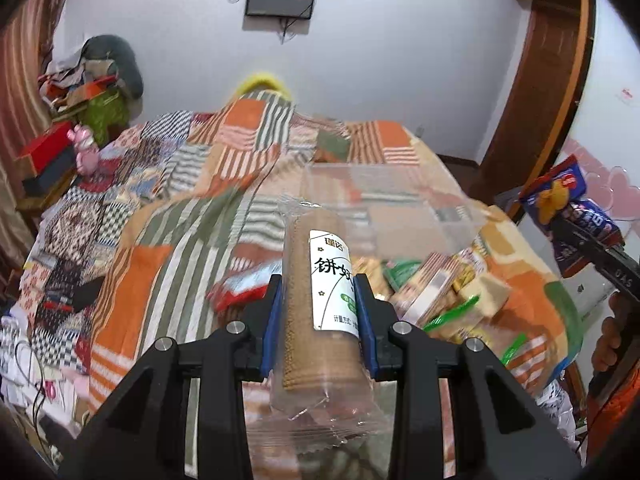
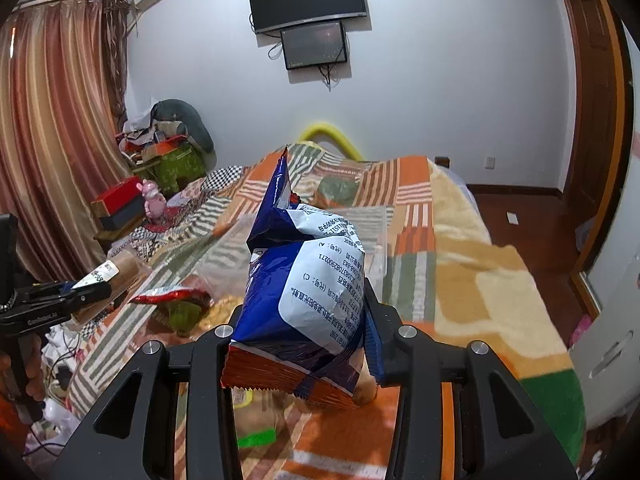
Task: Organize snacks
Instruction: 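Carry the biscuit roll into the clear box with the left tool while the right drops the blue bag in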
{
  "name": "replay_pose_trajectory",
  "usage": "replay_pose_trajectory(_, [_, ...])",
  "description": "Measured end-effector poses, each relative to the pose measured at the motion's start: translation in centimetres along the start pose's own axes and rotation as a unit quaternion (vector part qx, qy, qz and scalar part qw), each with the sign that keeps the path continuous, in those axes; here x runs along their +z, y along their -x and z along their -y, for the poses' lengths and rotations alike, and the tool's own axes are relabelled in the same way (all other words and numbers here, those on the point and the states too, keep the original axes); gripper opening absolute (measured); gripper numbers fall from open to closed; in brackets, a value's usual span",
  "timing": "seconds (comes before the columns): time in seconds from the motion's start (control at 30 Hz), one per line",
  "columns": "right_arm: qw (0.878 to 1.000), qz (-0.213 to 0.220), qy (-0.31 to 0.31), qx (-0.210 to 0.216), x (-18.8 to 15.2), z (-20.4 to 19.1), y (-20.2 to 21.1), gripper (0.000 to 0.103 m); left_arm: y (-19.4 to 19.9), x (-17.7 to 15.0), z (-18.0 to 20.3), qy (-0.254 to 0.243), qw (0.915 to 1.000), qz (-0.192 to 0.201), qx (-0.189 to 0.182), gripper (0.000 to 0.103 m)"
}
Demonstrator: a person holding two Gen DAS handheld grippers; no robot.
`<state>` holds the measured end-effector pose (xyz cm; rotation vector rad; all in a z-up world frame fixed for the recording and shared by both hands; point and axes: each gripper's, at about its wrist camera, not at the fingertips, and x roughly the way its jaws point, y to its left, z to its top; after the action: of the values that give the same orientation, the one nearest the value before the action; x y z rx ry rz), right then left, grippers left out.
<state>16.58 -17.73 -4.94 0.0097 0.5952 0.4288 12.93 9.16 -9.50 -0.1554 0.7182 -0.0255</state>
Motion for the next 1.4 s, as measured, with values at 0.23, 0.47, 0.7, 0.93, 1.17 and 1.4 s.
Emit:
replay_pose_trajectory(0.23, [1.0,0.008,0.01,-0.01,1.3,-0.3,-2.0,0.036,-2.7,3.2,1.6,-0.004,0.9997,0.014,-0.02,0.034])
replay_pose_trajectory(0.47, [1.0,0.003,0.013,-0.02,2.5,0.0,-5.0,0.036,-6.8,6.4,2.7,-0.013,0.9993,0.017,-0.031,0.034])
replay_pose_trajectory(0.7, [0.999,-0.026,0.003,-0.019,3.5,1.0,-8.8,0.036,-11.6,8.8,3.4,-0.022,0.9992,0.002,-0.032,0.034])
replay_pose_trajectory(0.93, [0.998,-0.059,0.017,-0.024,3.8,0.7,-12.1,0.036,-16.6,9.6,3.6,-0.022,0.9985,-0.032,-0.038,0.034])
replay_pose_trajectory(1.17, [0.995,-0.101,0.023,-0.011,3.1,0.6,-14.6,0.036,-20.5,9.1,3.9,-0.023,0.9962,-0.074,-0.039,0.034])
replay_pose_trajectory(1.4, [0.991,-0.13,0.023,-0.013,2.6,1.0,-15.6,0.037,-22.0,8.4,4.4,-0.029,0.9943,-0.095,-0.04,0.035])
